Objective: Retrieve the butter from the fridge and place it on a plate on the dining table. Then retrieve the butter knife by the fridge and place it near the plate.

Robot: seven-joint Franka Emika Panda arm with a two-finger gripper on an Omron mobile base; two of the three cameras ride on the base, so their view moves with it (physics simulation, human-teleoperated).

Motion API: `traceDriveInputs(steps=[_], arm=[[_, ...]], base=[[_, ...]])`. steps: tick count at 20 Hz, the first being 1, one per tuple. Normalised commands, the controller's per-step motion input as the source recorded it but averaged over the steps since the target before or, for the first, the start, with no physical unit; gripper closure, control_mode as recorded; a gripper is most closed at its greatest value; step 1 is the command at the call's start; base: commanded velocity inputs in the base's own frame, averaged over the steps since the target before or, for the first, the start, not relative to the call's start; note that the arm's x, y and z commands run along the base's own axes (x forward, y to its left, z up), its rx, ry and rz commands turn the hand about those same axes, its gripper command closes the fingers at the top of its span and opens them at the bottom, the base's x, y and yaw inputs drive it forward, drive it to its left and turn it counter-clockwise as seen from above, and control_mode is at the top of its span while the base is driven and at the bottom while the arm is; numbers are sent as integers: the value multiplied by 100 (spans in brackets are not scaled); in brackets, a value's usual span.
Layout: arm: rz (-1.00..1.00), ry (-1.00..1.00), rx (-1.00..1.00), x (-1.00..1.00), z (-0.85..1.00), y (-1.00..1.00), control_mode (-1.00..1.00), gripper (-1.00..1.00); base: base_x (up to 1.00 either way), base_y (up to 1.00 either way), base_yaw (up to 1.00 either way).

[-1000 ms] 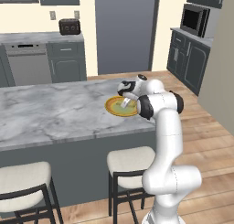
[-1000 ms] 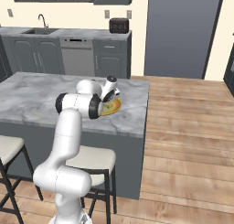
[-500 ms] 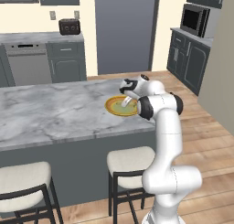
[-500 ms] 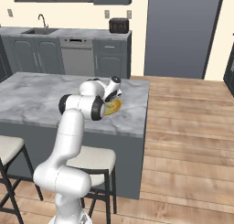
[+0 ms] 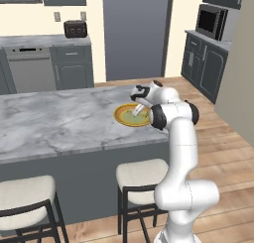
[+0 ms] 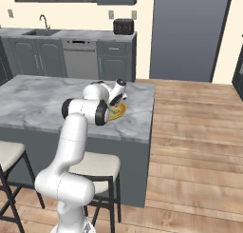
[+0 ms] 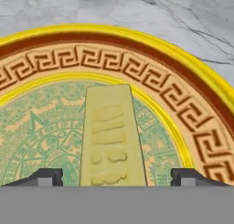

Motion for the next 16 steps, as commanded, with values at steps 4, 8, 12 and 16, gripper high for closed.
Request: traceDriveInputs(steps=[4, 8, 12, 16], arm=[[0, 7, -6, 0, 40, 0, -100, -100], [0, 9, -13, -18, 87, 0, -100, -100], [-3, 6, -14, -63, 76, 0, -100, -100], [-13, 0, -9, -100, 49, 0, -100, -100]], base=[[0, 0, 0], [0, 0, 0], [0, 0, 0], [0, 0, 0]])
